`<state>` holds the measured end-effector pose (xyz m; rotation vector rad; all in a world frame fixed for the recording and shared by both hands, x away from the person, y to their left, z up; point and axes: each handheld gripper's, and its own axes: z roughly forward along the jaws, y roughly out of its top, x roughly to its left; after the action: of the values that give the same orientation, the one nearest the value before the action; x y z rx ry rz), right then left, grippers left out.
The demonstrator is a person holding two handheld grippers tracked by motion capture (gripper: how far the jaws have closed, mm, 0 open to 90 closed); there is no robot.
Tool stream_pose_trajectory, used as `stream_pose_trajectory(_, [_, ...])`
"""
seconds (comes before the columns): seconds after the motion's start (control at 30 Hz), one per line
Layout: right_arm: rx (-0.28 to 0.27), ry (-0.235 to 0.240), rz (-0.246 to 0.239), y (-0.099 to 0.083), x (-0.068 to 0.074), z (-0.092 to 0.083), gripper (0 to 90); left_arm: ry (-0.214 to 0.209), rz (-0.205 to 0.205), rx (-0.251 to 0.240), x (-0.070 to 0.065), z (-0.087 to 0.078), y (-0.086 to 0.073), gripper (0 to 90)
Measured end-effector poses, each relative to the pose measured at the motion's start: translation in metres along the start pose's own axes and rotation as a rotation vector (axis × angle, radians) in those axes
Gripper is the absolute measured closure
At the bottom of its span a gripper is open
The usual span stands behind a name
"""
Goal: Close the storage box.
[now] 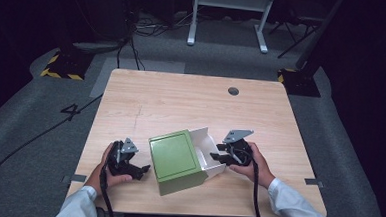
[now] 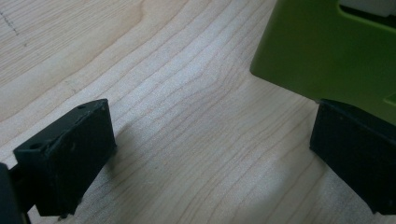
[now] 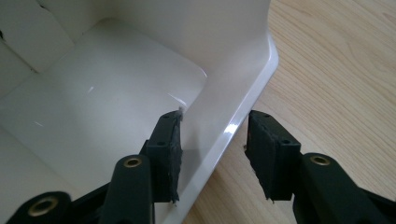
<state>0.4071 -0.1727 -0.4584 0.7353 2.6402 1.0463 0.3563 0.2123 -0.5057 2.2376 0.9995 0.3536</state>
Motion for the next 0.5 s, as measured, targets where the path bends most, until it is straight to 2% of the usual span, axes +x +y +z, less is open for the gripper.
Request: stream_pose_trajectory(0.5, [-0.007,0.026,-0.034,0.013,0.009,0.01,55.2,0.0,0.0,0.0,0.0,0.0,0.0,0.1])
